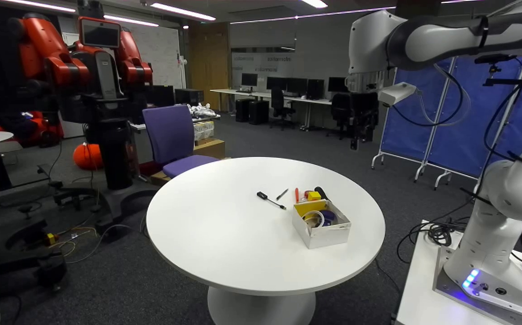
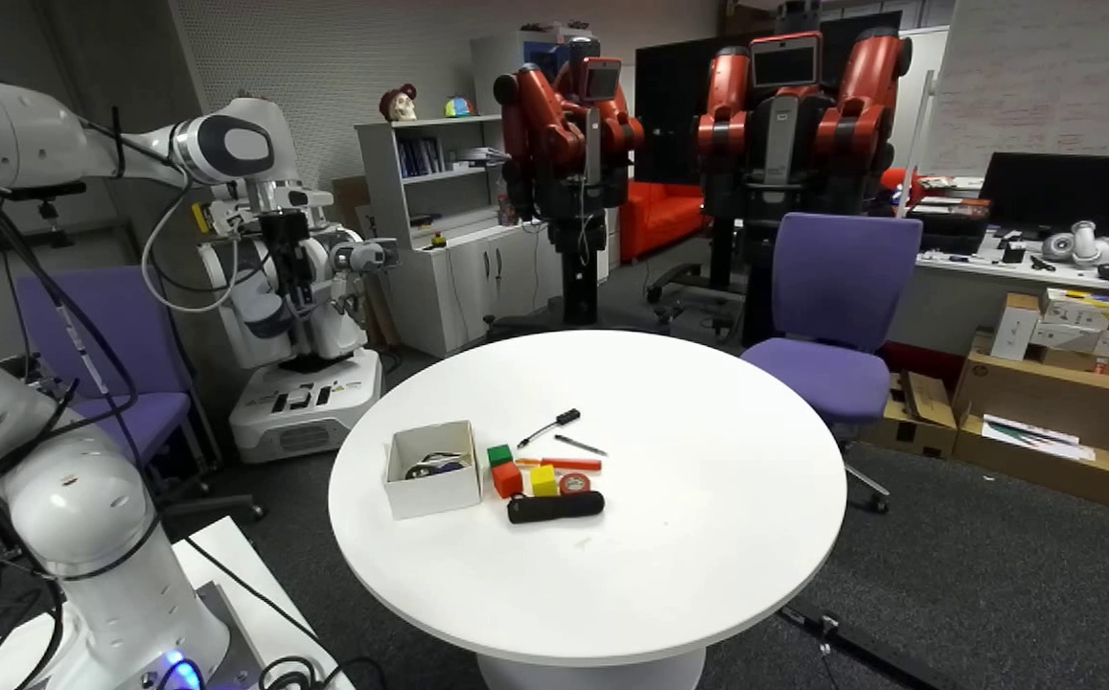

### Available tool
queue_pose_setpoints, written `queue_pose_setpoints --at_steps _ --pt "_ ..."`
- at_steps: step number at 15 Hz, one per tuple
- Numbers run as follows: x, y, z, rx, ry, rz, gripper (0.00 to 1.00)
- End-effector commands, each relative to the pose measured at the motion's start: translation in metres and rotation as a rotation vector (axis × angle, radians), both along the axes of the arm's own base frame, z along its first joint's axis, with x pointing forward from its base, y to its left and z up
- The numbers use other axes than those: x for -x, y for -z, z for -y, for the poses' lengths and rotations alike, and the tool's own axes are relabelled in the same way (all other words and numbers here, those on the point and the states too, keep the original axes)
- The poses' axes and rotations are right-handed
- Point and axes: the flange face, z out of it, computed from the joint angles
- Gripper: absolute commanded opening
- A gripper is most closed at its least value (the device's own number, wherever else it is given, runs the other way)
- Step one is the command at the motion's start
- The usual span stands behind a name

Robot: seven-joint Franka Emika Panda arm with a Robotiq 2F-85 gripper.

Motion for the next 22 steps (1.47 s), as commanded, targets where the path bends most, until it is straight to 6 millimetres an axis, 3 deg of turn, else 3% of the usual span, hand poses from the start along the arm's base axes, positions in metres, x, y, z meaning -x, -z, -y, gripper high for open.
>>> queue_pose_setpoints --at_steps 1,6,10,17,22 --pt "-0.023 -0.012 0.019 -0.072 0.094 0.023 1.00" --pt "-0.056 -0.025 0.102 -0.146 0.228 0.039 1.00" --pt "-0.075 -0.013 0.172 -0.134 0.359 0.087 1.00" --pt "-0.097 0.039 0.258 -0.099 0.512 0.238 1.00" --pt "-0.126 0.085 0.316 -0.196 0.586 0.225 1.00"
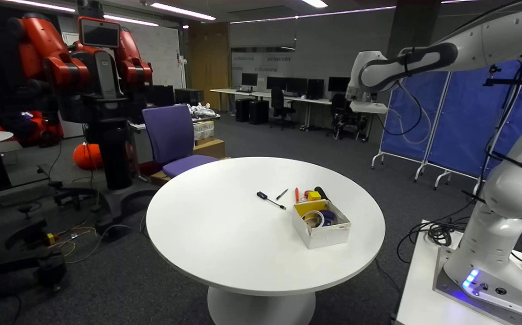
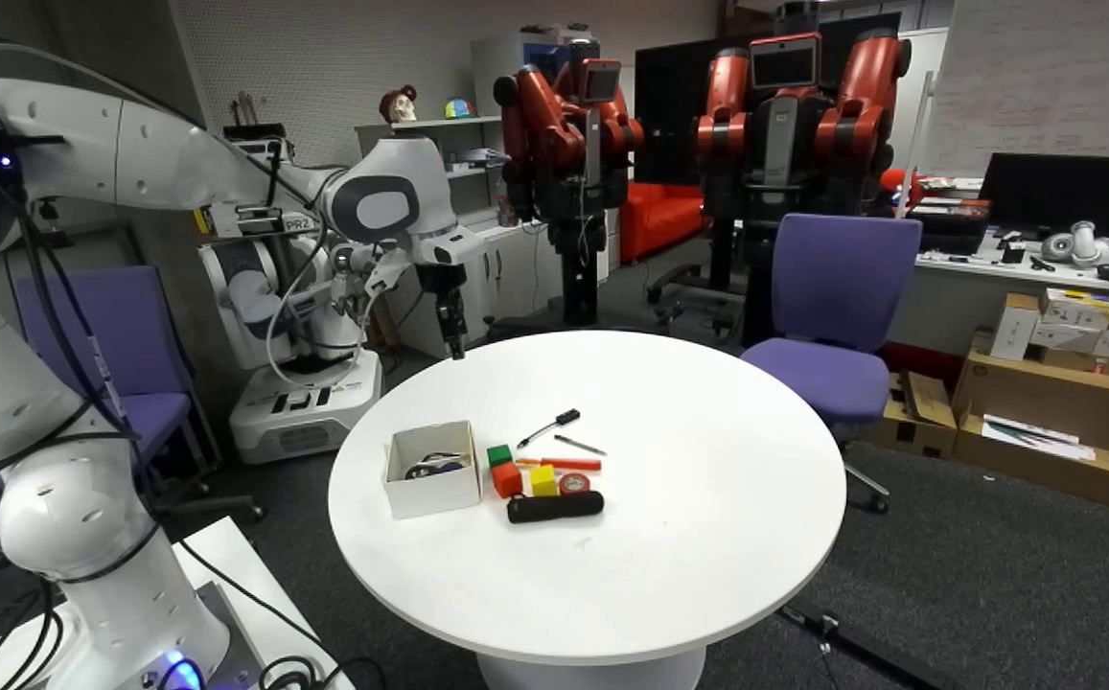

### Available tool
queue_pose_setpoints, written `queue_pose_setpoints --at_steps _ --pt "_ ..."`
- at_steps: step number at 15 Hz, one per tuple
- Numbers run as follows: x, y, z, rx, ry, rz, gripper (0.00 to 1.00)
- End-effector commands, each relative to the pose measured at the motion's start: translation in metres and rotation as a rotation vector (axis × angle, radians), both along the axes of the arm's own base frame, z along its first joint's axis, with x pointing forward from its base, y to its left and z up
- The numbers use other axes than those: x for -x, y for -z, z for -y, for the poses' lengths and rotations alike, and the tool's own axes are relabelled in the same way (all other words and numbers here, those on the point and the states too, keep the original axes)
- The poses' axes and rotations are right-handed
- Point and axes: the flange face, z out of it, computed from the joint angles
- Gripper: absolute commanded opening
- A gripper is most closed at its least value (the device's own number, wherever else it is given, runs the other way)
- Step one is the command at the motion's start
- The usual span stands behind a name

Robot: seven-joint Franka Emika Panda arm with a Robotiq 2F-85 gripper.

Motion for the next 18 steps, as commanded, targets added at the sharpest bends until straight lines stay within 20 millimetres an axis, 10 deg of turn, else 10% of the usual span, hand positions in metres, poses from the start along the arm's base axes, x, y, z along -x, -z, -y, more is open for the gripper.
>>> queue_pose_setpoints --at_steps 1,18 --pt "-0.022 0.028 0.034 -0.086 0.031 0.003 1.00" --pt "-0.048 0.074 0.039 -0.078 0.116 0.051 1.00"
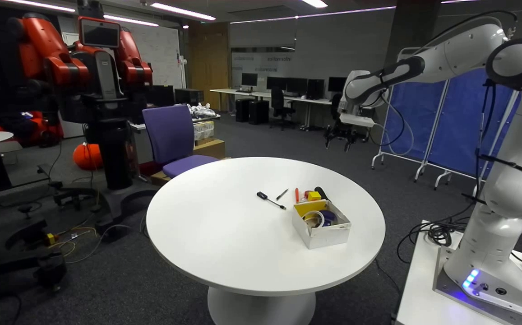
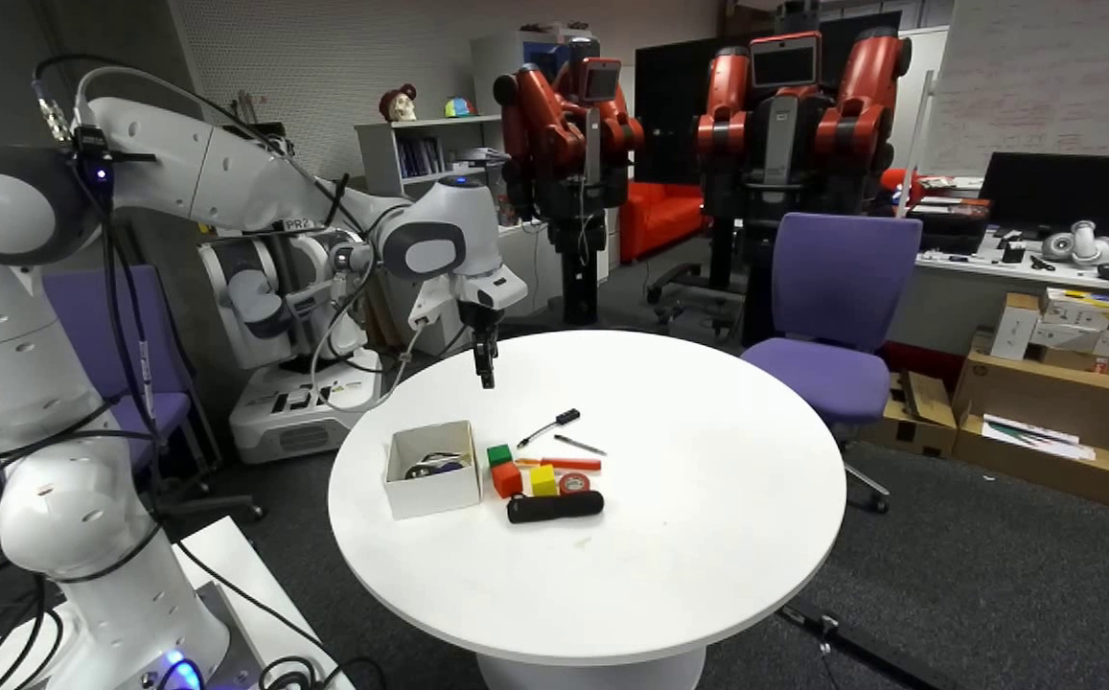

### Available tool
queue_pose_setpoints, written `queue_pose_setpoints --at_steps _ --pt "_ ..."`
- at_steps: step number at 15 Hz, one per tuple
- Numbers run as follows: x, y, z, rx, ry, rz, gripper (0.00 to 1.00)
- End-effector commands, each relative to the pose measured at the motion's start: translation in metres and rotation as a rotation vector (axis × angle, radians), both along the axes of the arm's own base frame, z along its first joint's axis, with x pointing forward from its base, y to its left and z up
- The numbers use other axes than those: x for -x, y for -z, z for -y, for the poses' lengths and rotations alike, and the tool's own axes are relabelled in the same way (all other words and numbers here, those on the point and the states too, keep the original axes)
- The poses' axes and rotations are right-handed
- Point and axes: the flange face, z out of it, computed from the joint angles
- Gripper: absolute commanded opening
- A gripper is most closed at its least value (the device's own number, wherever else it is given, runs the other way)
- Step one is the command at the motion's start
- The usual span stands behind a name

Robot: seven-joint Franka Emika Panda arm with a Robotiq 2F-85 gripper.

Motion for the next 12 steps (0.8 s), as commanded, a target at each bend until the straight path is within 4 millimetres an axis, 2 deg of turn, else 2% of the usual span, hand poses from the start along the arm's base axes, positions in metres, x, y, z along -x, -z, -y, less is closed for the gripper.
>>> queue_pose_setpoints --at_steps 1,5,12 --pt "-0.012 0.018 0.003 0.061 0.058 0.073 1.00" --pt "-0.024 0.058 0.015 0.090 0.092 0.018 1.00" --pt "-0.018 0.133 0.036 0.149 0.052 -0.153 1.00"
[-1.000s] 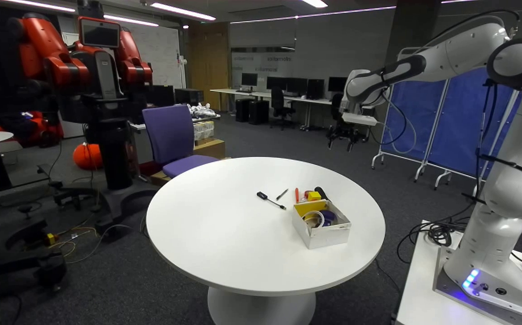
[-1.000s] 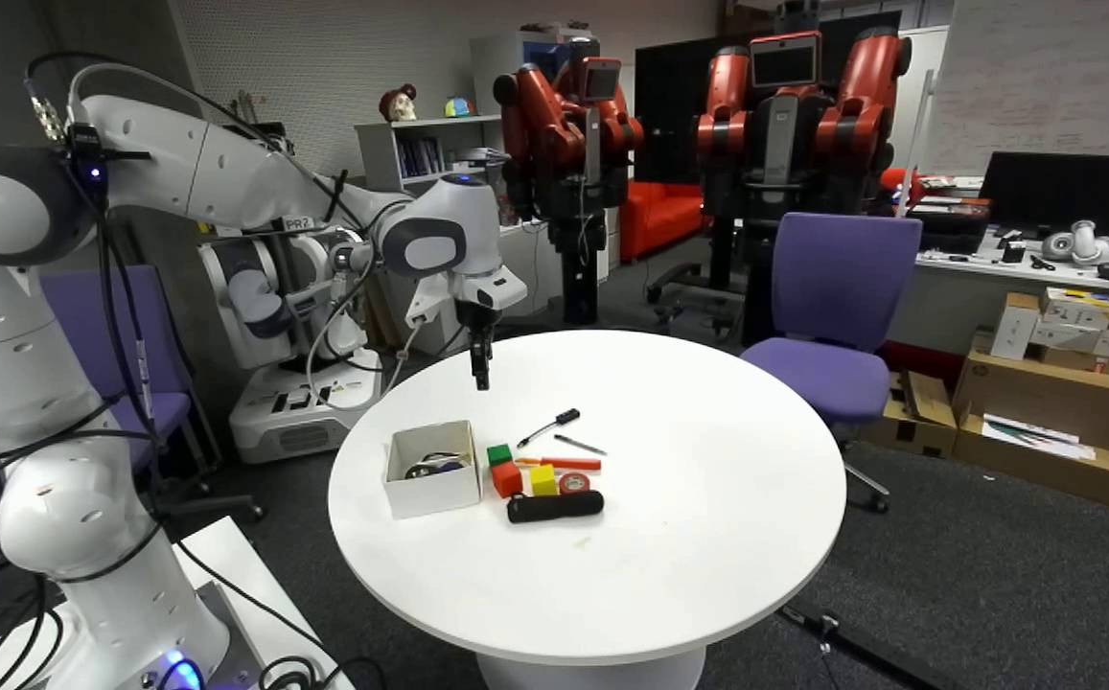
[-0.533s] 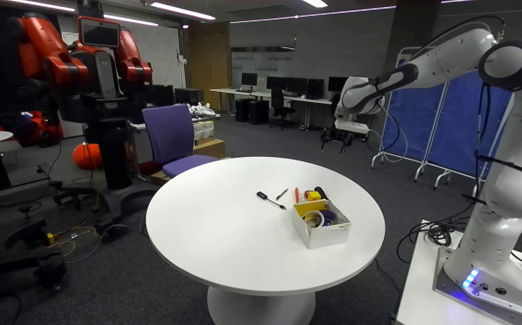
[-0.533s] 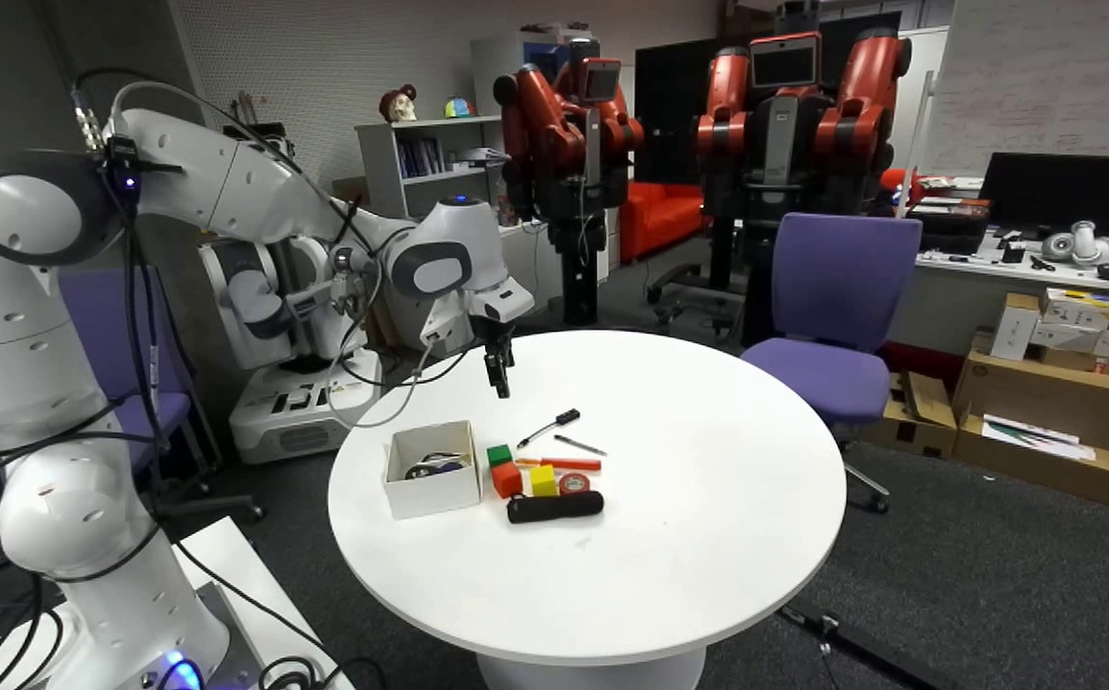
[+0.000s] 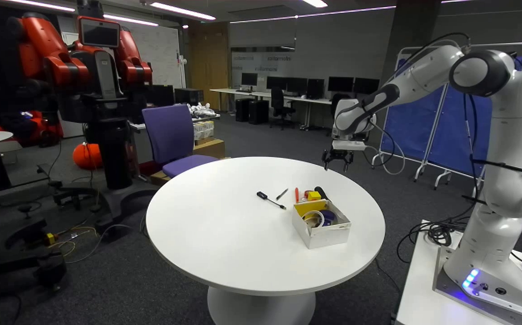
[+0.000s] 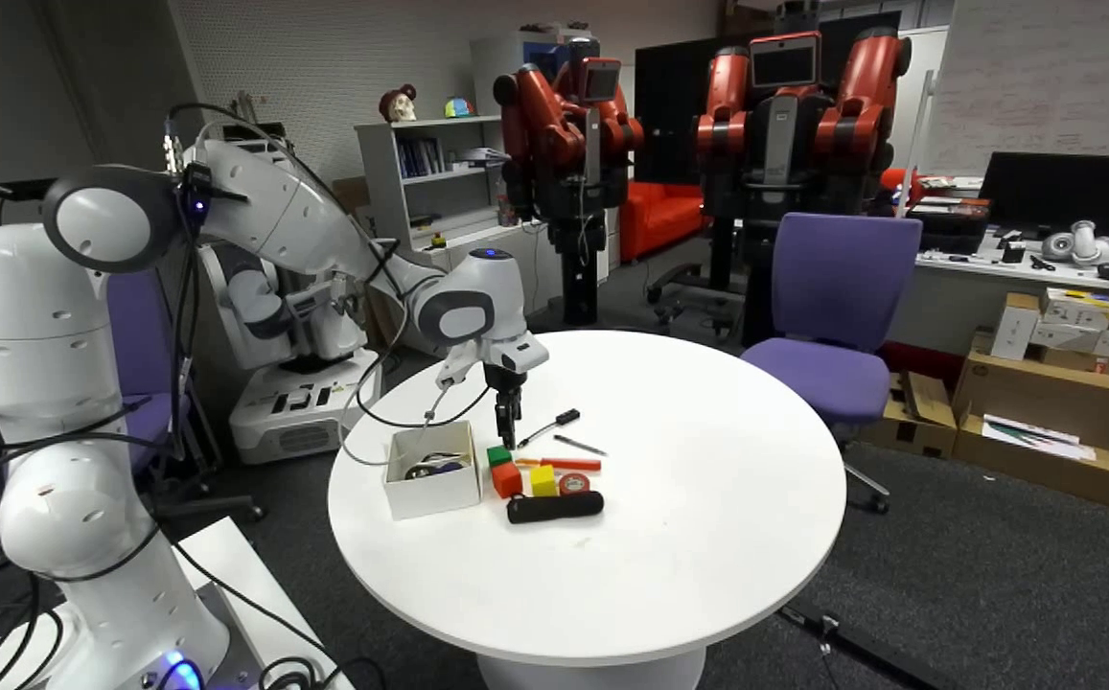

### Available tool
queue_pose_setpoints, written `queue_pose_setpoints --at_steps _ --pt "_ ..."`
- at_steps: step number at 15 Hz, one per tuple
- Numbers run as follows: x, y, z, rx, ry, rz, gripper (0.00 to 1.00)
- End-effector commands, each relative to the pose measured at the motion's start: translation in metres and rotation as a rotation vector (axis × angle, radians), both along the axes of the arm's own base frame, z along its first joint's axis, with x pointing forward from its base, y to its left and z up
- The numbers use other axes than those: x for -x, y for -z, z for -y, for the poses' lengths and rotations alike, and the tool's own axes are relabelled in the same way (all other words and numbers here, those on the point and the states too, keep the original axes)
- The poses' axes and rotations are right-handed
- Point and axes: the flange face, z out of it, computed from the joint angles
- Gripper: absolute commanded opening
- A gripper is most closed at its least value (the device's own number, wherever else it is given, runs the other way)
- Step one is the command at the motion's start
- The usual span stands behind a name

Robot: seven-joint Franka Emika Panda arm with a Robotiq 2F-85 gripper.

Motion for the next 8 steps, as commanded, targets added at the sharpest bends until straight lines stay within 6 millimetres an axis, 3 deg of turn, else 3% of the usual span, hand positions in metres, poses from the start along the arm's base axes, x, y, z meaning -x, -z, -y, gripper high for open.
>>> queue_pose_setpoints --at_steps 1,5,7,8 --pt "0.000 0.025 0.014 0.078 -0.053 -0.074 1.00" --pt "-0.004 0.049 0.017 0.138 -0.132 -0.069 1.00" --pt "-0.010 0.050 0.013 0.118 -0.142 -0.041 1.00" --pt "-0.002 0.055 0.013 0.112 -0.110 -0.071 1.00"
